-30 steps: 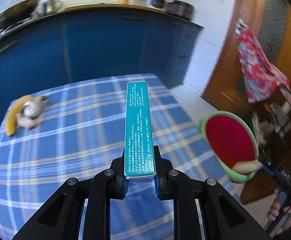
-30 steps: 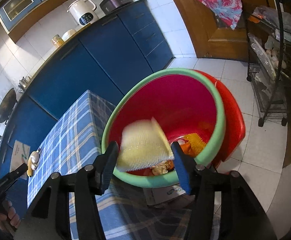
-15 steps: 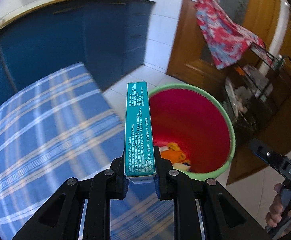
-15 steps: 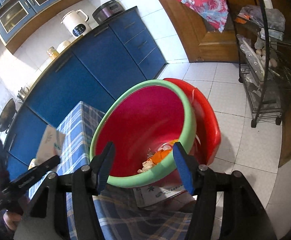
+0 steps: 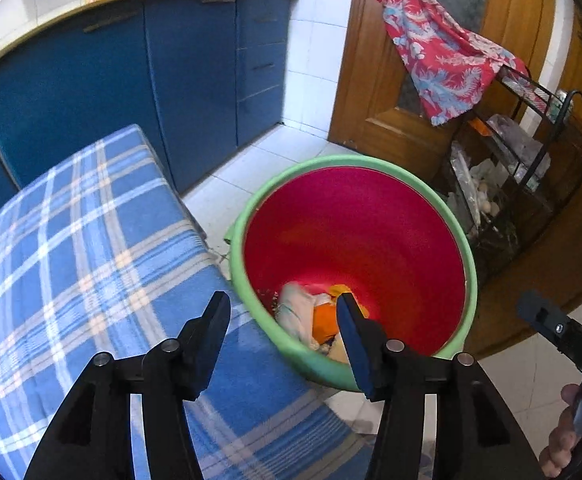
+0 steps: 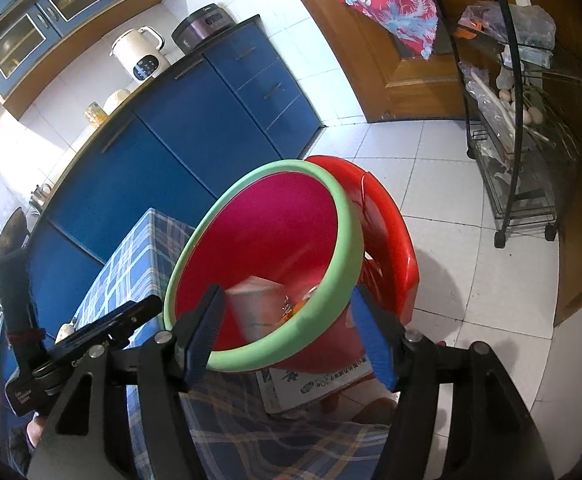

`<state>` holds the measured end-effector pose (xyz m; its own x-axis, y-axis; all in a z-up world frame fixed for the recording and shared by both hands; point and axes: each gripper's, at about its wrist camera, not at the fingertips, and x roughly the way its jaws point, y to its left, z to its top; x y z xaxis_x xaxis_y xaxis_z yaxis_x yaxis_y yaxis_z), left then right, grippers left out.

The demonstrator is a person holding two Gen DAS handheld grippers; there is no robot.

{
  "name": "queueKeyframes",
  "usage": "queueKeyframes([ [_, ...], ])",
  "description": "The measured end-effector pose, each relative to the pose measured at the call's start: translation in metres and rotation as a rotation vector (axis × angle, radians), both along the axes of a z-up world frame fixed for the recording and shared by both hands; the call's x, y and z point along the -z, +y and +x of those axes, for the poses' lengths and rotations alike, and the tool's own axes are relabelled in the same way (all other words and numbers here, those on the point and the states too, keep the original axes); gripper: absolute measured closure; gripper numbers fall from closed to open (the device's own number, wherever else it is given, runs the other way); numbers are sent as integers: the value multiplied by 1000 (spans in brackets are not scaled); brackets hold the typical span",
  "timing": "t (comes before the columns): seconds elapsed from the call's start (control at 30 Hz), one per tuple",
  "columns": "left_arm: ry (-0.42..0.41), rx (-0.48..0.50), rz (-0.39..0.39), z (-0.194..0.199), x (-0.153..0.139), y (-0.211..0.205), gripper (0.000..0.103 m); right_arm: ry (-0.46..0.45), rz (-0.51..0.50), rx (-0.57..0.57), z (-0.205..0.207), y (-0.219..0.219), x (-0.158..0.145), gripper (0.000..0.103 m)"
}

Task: Collect trash

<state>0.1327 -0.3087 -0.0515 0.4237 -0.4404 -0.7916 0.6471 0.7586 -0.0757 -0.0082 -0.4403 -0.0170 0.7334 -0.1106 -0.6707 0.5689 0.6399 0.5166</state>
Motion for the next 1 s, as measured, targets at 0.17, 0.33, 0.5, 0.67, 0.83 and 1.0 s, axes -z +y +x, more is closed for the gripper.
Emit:
queueKeyframes([
  [0.17,3,-48,-25,-1,-9,20,37,7,-13,-16,0,8,-4,27],
  [0.33,-4,-97,-36,-4,-18,44,32,11,-28,-33,1,19,-11,27],
  [0.5,-53,-154,-44,-14,-31,72,26,4,-64,-81,3,40,-25,22],
  [0.67,-84,-218,-51,-25,-42,102,23,2,-103,-128,7,66,-37,15],
  [0.83,-118,-294,-61,-37,-53,135,23,-4,-146,-187,11,92,-45,12],
  [1.0,-146,-368,-71,-50,-62,164,22,-40,-180,-230,12,119,-55,7],
])
